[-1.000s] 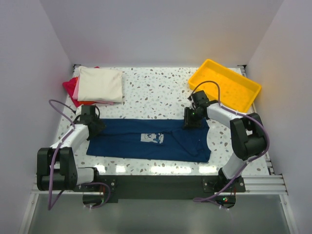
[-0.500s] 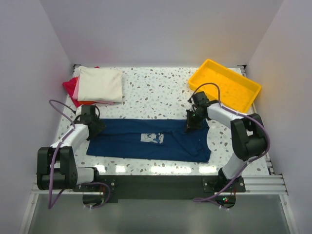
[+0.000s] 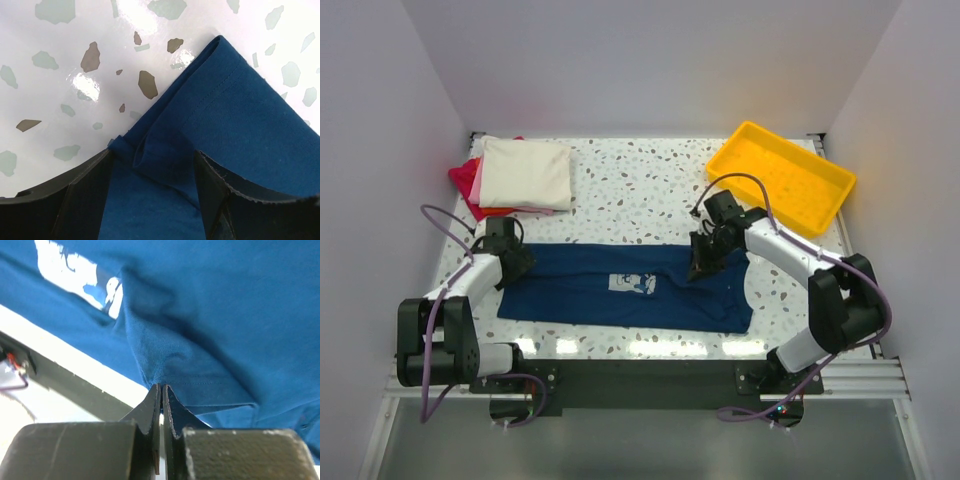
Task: Fold and stack the t-shirts
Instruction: Fold the tshirt
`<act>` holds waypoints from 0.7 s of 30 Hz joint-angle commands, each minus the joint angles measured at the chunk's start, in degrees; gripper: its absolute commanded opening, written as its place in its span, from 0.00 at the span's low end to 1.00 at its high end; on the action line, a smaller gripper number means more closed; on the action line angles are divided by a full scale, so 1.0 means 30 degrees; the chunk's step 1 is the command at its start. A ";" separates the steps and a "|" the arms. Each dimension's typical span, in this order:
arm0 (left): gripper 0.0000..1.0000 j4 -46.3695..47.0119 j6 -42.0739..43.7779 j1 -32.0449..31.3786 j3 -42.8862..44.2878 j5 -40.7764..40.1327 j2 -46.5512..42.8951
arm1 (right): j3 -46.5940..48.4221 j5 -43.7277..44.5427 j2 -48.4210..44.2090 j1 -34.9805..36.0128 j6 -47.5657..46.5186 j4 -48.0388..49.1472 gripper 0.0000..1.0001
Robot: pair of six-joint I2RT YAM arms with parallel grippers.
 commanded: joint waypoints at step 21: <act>0.70 0.0529 0.0896 0.0339 0.0226 -0.0367 0.0349 | 0.3131 -0.2535 0.1970 0.6310 0.0057 -0.2395 0.46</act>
